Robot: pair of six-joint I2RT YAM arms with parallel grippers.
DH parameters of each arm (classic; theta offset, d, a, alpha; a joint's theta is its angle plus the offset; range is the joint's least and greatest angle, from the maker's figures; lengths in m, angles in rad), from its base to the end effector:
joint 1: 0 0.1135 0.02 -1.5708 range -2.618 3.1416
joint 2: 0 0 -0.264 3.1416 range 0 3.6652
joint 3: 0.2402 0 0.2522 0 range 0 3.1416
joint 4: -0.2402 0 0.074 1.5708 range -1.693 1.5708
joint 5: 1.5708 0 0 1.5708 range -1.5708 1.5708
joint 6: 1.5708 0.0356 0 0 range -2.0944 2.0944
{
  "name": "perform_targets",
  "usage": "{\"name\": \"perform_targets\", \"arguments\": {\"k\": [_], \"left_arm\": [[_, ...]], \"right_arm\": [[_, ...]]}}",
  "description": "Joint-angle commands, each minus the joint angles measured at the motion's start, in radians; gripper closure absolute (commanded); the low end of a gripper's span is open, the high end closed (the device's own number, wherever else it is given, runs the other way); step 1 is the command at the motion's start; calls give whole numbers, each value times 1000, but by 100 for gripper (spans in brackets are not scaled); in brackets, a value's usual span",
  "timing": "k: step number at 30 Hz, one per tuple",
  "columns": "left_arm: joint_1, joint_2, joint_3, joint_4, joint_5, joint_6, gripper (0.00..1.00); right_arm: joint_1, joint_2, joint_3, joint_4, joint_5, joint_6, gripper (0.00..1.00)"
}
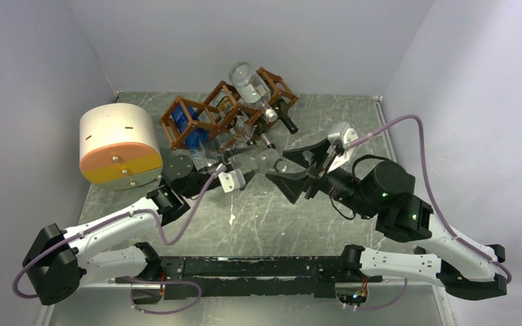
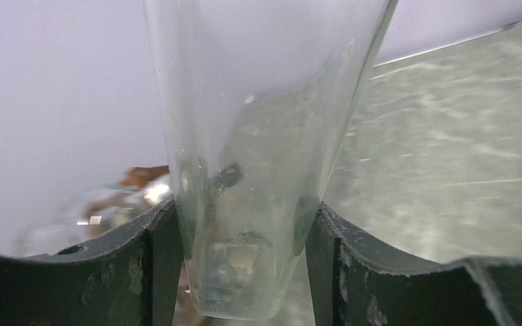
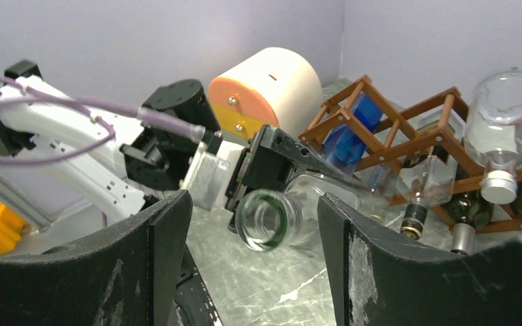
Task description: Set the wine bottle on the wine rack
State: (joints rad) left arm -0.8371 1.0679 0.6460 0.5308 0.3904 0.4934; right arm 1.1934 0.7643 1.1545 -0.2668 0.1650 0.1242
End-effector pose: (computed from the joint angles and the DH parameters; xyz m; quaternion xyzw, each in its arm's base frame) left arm 0.1554 -0.1926 0.3109 0.5179 0.4261 -0.2525 0.6975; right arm 0.0576 0.1293 0.4583 -0.2831 0.5993 0.4140 0.6239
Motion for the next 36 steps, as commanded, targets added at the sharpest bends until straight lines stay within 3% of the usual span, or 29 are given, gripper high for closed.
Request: {"name": "perform_targets", "arguments": {"k": [1, 12, 17, 22, 27, 36], "left_arm": [[7, 25, 28, 216, -157, 347, 93], [6, 92, 85, 281, -209, 737, 93], [6, 99, 113, 254, -175, 841, 93], [7, 106, 172, 125, -169, 930, 93], [6, 125, 175, 176, -126, 981, 93], [-32, 143, 194, 117, -69, 1111, 93]], "right_arm": [[4, 37, 134, -152, 109, 54, 29], [4, 100, 250, -355, 402, 156, 30], [5, 199, 285, -475, 420, 188, 30], [4, 267, 294, -640, 390, 291, 30], [4, 247, 251, -608, 355, 306, 30], [5, 314, 303, -623, 391, 265, 28]]}}
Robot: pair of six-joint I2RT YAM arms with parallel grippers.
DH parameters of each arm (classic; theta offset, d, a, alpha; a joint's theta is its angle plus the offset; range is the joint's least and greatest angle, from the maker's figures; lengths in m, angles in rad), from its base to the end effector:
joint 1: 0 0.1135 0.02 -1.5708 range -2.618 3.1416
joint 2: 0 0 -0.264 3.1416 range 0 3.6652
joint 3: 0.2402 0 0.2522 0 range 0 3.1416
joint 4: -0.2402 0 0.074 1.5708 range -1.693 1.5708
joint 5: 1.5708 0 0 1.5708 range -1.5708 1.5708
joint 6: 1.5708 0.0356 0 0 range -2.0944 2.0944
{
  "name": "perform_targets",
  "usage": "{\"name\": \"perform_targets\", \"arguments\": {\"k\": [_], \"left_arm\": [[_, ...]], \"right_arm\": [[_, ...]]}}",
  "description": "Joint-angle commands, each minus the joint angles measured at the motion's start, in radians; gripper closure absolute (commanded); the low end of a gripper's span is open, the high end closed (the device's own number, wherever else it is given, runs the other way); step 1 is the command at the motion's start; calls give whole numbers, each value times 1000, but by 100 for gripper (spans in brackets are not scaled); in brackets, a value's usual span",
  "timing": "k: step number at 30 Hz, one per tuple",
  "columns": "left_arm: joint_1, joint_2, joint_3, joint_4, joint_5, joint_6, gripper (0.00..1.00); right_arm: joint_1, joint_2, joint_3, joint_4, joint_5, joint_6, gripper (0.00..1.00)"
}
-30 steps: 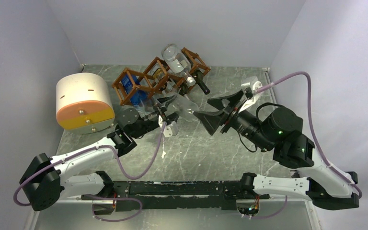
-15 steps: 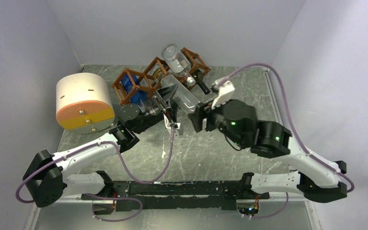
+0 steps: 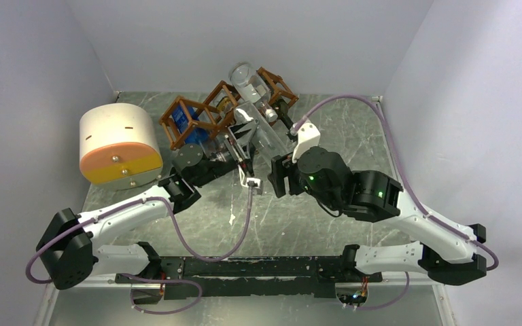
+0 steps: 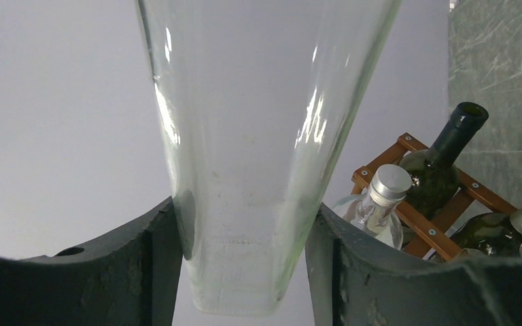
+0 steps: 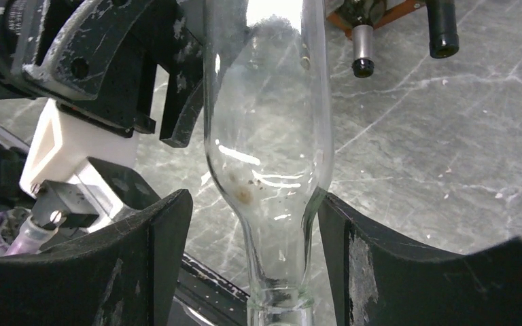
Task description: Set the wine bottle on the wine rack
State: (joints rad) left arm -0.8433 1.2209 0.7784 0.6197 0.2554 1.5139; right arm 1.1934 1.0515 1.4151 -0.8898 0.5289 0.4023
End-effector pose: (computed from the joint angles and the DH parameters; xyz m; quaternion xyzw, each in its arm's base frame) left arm 0.1817 -0.2176 0.3299 0.6255 0.1530 0.1731 0.7452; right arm 0.0857 0.1674 0.4333 -0.2020 0.8222 0.1865 0.4984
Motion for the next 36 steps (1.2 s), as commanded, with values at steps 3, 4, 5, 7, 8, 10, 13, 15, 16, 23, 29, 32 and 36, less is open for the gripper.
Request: {"name": "perform_targets", "arguments": {"k": [3, 4, 5, 7, 8, 10, 13, 15, 16, 23, 29, 32, 36], "left_arm": [[-36, -13, 73, -6, 71, 99, 93], [-40, -14, 75, -15, 70, 100, 93], [-43, -15, 74, -21, 68, 100, 93], [-46, -18, 68, -19, 65, 98, 93], [-47, -18, 65, -15, 64, 96, 93], [-49, -18, 68, -23, 62, 89, 93], [-52, -21, 77, -48, 61, 69, 93], [-55, -26, 81, -58, 58, 57, 93], [-54, -29, 83, -64, 54, 52, 93], [-54, -40, 136, -183, 57, -46, 93], [-54, -24, 222, -341, 26, -188, 83], [-55, -3, 296, -460, 24, -309, 52], [-54, 20, 356, -545, 37, -449, 31]], "right_arm": [[3, 37, 32, 15, 34, -19, 28], [2, 40, 26, 21, 35, -17, 28], [3, 42, 19, 27, 42, -14, 28], [3, 45, 7, 33, 57, -9, 28], [2, 48, 1, 36, 62, -8, 28], [0, 54, -13, 44, 72, -3, 28], [-7, 68, -23, 49, 80, 1, 28], [-13, 76, -29, 52, 86, 3, 32], [-16, 78, -32, 54, 84, 2, 39], [-43, 84, -42, 60, 77, -5, 78], [-47, 73, -41, 83, 95, -20, 100], [-47, 58, -46, 113, 120, -31, 100], [-49, 49, -29, 138, 167, -36, 100]]}}
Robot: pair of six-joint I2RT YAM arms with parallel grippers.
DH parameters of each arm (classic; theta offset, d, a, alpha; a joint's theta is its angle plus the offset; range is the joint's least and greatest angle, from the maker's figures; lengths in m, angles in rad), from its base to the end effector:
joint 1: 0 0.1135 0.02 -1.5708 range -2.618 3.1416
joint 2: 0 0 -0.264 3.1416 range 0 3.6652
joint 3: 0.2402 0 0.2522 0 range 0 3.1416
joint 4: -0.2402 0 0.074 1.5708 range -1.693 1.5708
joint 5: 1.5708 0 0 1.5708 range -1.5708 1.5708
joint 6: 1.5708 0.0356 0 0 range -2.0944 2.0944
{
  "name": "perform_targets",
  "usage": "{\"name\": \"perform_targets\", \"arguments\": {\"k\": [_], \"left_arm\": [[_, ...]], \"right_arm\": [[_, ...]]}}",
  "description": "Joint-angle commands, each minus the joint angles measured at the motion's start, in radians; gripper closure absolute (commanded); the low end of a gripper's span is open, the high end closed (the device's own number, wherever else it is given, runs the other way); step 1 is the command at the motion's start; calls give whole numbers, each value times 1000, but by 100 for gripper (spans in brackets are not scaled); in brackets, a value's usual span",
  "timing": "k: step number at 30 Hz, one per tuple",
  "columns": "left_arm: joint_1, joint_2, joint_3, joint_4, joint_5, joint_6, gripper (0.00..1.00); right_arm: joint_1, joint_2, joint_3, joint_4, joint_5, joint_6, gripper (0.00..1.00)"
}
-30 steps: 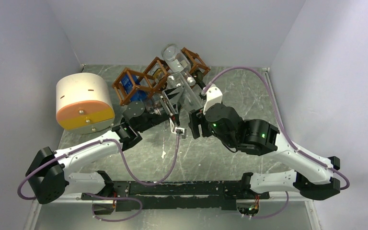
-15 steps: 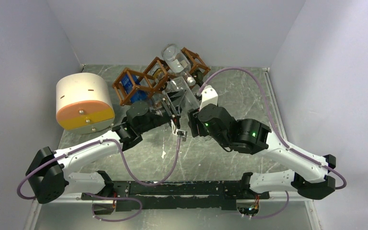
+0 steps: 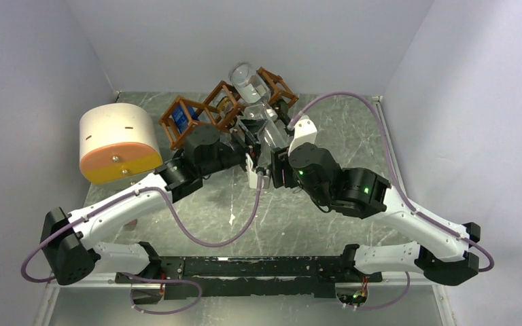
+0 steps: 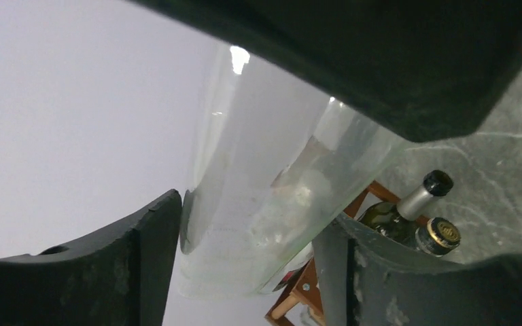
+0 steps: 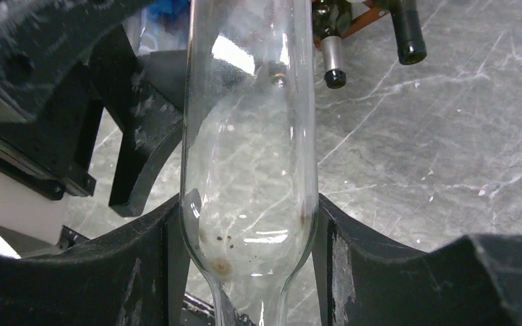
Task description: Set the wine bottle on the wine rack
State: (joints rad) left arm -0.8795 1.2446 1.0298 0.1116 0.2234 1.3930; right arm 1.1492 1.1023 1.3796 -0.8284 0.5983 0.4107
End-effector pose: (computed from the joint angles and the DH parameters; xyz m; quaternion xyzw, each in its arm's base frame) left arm 0.1824 -0.2328 0.3588 0.7008 0.2430 0.0889 0.6647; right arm 0.1034 0.1816 0.4197 -0.1669 0.8297 0.1451 0.5125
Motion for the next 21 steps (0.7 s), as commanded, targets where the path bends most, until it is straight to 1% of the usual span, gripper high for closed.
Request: {"name": "perform_targets", "arguments": {"k": [1, 2, 3, 4, 6, 10, 14, 16, 18, 21], "left_arm": [[-18, -8, 91, -24, 70, -340, 26], [-18, -14, 62, -3, 68, -349, 11], [-18, -21, 38, 29, 64, -353, 3], [-17, -30, 17, 48, 61, -356, 1], [-18, -44, -4, 58, 51, -387, 0], [-16, -74, 3, -3, 68, -511, 0], [-16, -113, -76, 92, 53, -627, 0], [-15, -129, -123, 174, -3, -706, 0], [-10, -135, -144, 247, -104, -843, 1], [-9, -137, -111, 214, -242, -1064, 1]], "right_arm": [[-6, -5, 10, 81, 111, -45, 100], [-6, -9, 15, 87, 123, -43, 100], [-6, -15, 18, 94, 132, -43, 100], [-6, -25, 19, 104, 150, -41, 100], [-5, -41, 15, 123, 177, -38, 100], [-6, -69, 5, 155, 235, -30, 100], [-6, -90, -4, 184, 281, -36, 100], [-6, -93, -10, 200, 290, -45, 100], [-5, -89, -13, 215, 289, -55, 100], [-6, -73, -12, 241, 286, -70, 100]]}}
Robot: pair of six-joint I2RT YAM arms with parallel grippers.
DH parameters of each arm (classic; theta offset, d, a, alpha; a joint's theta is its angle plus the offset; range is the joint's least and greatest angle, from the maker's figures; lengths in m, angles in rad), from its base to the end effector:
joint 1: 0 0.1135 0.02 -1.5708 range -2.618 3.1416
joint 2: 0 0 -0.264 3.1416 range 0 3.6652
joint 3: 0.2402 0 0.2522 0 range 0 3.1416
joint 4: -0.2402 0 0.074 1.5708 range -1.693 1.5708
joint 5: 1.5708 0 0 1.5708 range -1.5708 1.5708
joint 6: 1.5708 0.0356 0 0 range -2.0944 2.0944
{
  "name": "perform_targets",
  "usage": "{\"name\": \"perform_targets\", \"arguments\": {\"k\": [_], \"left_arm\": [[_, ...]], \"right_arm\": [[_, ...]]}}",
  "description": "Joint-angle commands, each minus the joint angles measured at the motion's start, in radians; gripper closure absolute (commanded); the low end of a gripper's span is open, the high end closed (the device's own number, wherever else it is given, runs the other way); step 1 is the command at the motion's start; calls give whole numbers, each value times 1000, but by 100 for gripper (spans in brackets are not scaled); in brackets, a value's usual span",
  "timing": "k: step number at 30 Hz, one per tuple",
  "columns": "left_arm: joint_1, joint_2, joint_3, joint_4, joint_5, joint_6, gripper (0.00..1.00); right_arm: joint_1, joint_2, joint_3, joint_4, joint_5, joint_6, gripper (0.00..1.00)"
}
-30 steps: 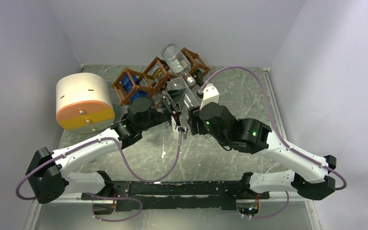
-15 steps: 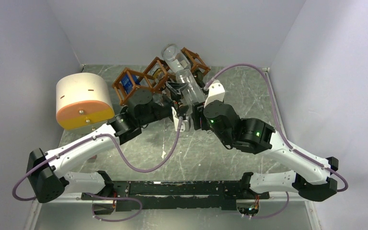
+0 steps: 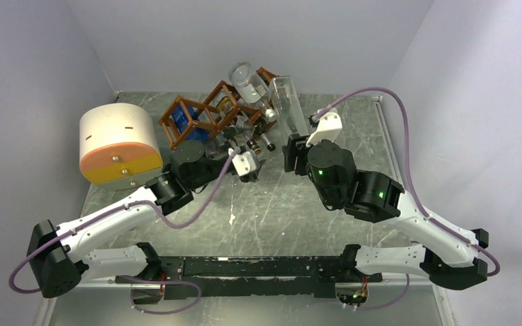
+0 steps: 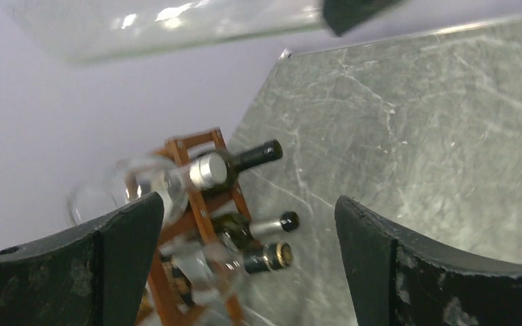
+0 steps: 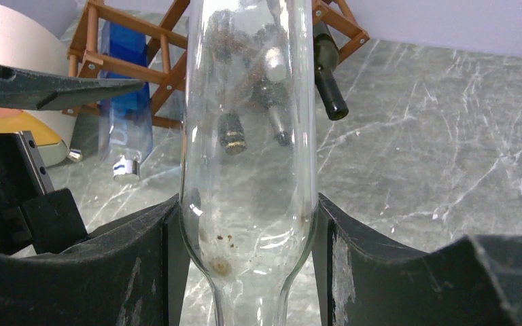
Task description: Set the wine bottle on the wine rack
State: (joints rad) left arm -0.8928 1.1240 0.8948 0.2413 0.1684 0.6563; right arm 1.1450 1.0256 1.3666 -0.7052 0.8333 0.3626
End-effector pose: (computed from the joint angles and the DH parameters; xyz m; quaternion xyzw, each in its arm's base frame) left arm 0.1630 -0.2119 0.3557 0.5326 0.4587 -0.1423 0.6969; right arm 0.1006 0.1580 0.4428 -0.0749 0.7837 0.1121 0.6064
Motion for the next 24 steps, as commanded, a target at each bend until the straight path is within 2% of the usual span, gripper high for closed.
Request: {"name": "perform_targets", "arguments": {"k": [1, 4, 7, 10, 11, 13, 19, 24], "left_arm": [[5, -11, 55, 30, -254, -406, 1], [21, 30, 164, -161, -450, -596, 1], [22, 24, 173, -173, -587, -642, 1], [43, -6, 206, -236, -696, -722, 1], [46, -12, 237, -271, -747, -761, 1], [47, -28, 268, -343, -818, -799, 1], [48, -120, 290, -456, -1009, -871, 1], [47, -218, 260, -463, -1050, -902, 1]], "right_arm": [[-4, 9, 2, 128, 47, -28, 100], [-20, 26, 6, 177, 15, -58, 100], [-78, 55, 8, 230, -66, -95, 100], [-214, 97, 4, 270, -244, -93, 100], [-276, 113, -1, 297, -345, -93, 100], [-326, 146, -7, 341, -453, -97, 100], [-339, 317, 86, 406, -586, -98, 100], [-338, 459, 187, 450, -685, -58, 100]]}}
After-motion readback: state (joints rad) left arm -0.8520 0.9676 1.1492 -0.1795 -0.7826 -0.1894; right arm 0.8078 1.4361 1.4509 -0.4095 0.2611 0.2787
